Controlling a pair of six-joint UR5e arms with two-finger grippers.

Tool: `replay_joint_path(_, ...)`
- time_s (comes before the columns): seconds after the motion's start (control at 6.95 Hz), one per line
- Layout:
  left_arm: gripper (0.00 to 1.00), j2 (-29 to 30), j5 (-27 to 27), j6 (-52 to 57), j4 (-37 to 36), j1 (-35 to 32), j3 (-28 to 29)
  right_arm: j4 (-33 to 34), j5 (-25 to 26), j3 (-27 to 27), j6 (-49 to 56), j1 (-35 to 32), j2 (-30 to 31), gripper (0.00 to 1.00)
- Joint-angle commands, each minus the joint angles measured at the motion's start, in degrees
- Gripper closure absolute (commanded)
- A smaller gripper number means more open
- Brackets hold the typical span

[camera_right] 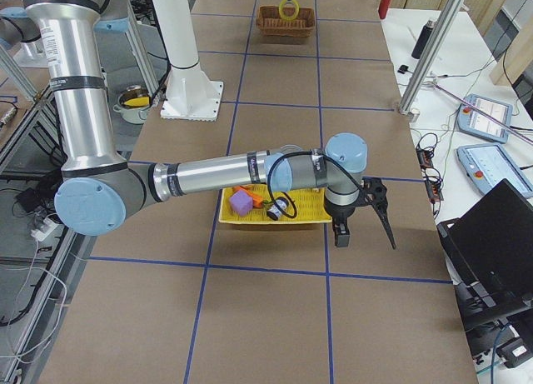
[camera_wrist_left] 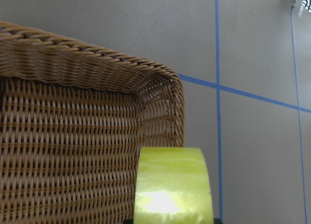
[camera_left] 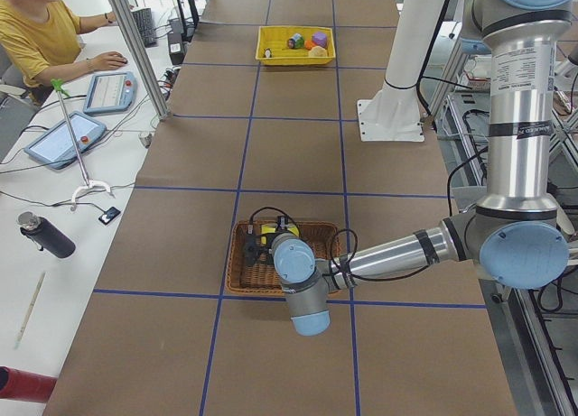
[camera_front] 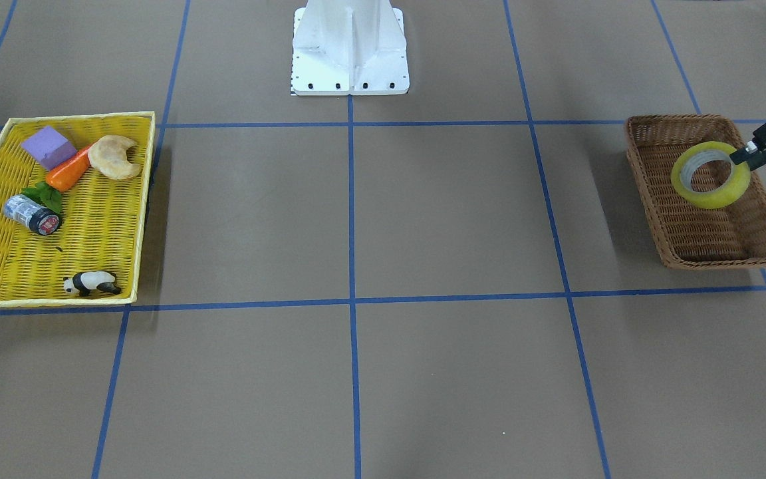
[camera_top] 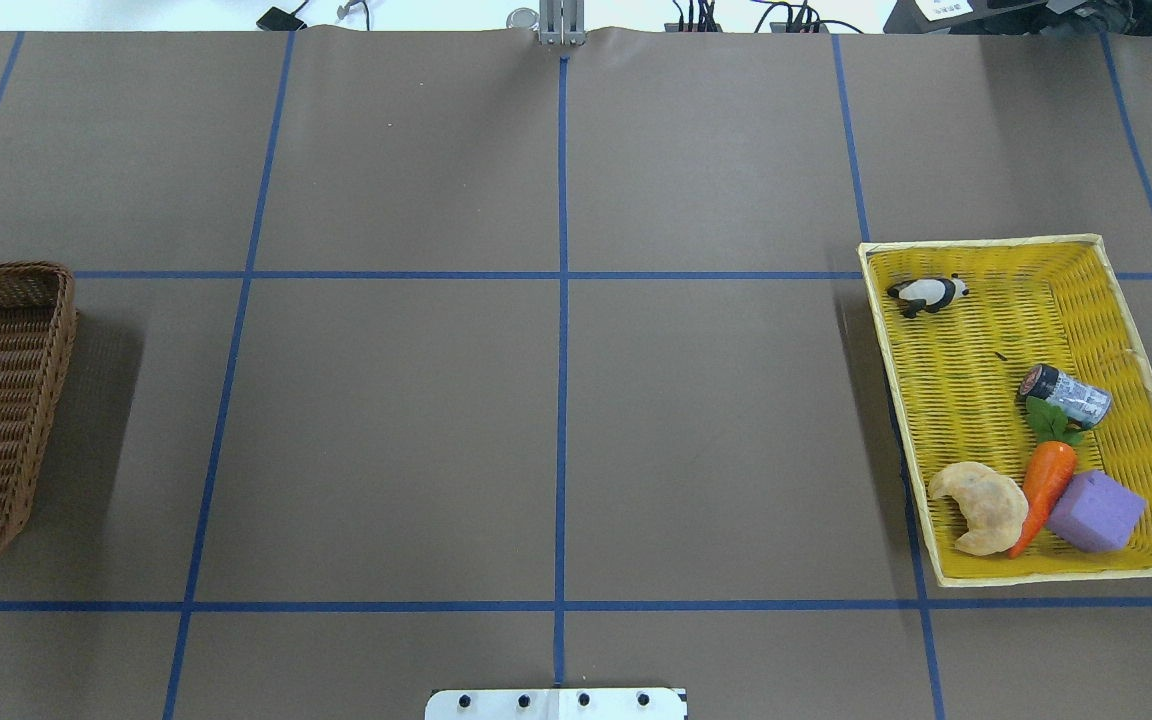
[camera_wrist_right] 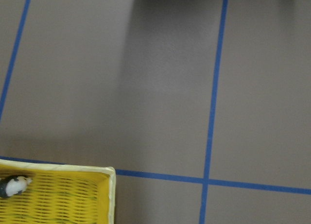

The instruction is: Move tape to another basket

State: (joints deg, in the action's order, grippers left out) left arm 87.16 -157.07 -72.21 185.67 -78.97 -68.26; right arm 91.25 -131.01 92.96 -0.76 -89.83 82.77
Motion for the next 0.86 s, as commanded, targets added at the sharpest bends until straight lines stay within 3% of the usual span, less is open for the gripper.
replay_joint_path(0.0, 0.67, 1.86, 0.97, 0.14, 3.02, 0.3, 4.43, -0.19, 1.29, -0.58, 3.22, -0.25, 1.34, 0.0)
replay_joint_path(0.14, 0.55, 3.0, 1.06, 0.23, 4.77, 0.39, 6.36, -0.19, 1.2, -0.76, 3.22, -0.25, 1.26, 0.0)
replay_joint_path(0.29, 0.16, 4.23, 1.15, 0.92, 7.48, 0.39, 9.34, -0.19, 1.2, -0.76, 3.22, -0.25, 1.25, 0.0)
replay_joint_path(0.72, 0.04, 4.77, 1.07, 4.97, 7.69, 0.39, 11.74, -0.28, 1.2, -0.76, 3.05, -0.25, 0.9, 0.0)
